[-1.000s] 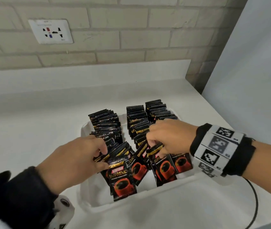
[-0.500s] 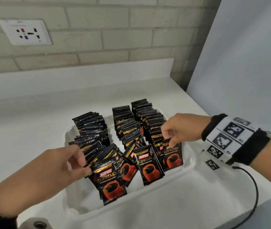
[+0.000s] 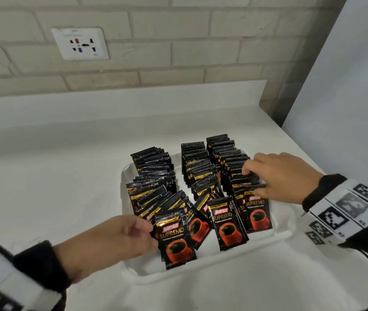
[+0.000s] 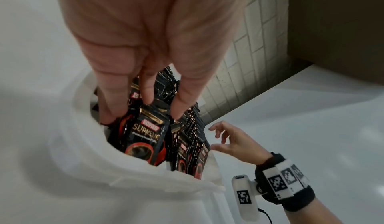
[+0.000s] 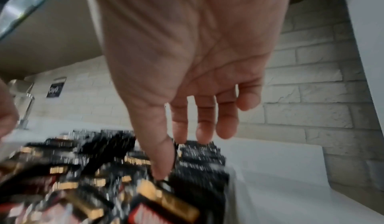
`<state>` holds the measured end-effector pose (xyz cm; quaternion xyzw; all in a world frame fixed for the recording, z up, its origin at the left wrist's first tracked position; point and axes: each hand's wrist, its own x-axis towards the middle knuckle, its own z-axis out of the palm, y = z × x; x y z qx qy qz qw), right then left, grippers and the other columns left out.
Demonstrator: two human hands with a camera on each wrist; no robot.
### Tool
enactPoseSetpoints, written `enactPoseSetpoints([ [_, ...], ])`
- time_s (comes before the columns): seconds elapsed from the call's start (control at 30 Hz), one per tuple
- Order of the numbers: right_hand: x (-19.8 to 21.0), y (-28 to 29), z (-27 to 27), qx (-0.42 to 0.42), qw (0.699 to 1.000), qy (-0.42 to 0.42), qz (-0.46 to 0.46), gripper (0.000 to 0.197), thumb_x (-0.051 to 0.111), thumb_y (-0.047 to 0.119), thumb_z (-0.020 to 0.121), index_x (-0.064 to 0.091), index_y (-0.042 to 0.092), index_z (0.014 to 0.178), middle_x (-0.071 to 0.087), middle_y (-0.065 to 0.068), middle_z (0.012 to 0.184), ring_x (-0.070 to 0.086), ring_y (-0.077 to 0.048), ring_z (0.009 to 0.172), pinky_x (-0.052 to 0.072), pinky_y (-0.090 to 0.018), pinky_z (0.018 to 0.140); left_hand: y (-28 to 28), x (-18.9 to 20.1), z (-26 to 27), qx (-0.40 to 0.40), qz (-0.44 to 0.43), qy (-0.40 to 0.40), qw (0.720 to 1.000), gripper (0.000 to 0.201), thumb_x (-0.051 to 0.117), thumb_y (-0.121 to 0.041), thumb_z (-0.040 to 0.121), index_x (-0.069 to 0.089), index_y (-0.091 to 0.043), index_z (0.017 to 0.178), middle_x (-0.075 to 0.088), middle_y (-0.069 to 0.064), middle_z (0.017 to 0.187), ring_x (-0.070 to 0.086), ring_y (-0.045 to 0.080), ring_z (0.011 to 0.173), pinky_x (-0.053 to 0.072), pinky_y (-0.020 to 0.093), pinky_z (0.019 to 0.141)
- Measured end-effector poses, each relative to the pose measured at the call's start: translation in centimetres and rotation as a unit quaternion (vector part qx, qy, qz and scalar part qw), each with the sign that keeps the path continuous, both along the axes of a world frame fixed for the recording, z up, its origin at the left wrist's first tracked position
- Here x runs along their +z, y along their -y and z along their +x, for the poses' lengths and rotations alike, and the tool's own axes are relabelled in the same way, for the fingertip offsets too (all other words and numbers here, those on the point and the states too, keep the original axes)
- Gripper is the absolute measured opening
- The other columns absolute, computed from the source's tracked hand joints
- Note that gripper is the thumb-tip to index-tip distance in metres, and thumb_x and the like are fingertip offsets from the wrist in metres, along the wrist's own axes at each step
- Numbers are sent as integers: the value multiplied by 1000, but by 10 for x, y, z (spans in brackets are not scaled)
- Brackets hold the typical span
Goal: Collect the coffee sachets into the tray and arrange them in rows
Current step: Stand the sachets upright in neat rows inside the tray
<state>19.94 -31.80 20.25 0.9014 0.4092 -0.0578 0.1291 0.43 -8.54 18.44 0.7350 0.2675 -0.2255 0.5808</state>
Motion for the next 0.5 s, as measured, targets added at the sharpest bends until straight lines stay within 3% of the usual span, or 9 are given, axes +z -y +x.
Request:
enactPoseSetpoints([
  [0.07,10,0,-7,-5,1000,5,29,38,51,40,90,38,32,125,46,8,114,44,-11,88,35,-24,76,3,0,2,34,-21,-2,999,81,75,-41,33,52,-18,107,70,0,100,64,12,98,48,24,93],
  [0.13,20,-6,-18,3,998,-13,67,37,49,42,91,39,34,125,46,11,114,41,-6,88,38,-22,77,6,-3,3,102,-66,-9,993,71,83,-23,42,49,-17,104,67,4,101,62,13,98,47,21,87],
  [0.23,29,-28,-36,39,992,-75,98,34,47,40,92,44,36,125,50,16,112,44,-3,95,40,-21,81,14,-7,4,168,-121,-14,978,36,73,2,73,47,-11,93,70,0,83,60,11,91,40,24,95],
  [0.3,28,-47,-45,70,989,-91,94,33,47,37,93,48,33,125,54,14,116,49,-5,106,42,-25,87,17,-9,5,185,-147,-8,972,27,65,4,79,43,-4,92,68,0,80,57,9,86,36,26,98],
  [0.4,15,-76,-45,94,991,-87,49,34,50,35,93,52,26,126,57,7,120,53,-12,110,43,-29,84,20,-12,8,185,-158,10,970,19,57,8,84,46,-6,77,67,-8,52,53,6,77,35,26,99],
  [0.43,10,-85,-43,93,992,-84,26,35,51,36,93,53,24,126,58,4,120,54,-15,110,43,-30,80,20,-14,9,186,-162,14,969,21,55,9,85,48,-9,78,67,-9,51,55,6,75,39,23,94],
  [0.5,0,-100,-37,88,993,-73,-19,35,53,37,91,56,18,121,60,-1,117,58,-21,105,45,-33,75,23,-21,9,166,-164,20,972,21,52,10,86,56,-9,94,73,-5,69,62,8,77,47,14,72],
])
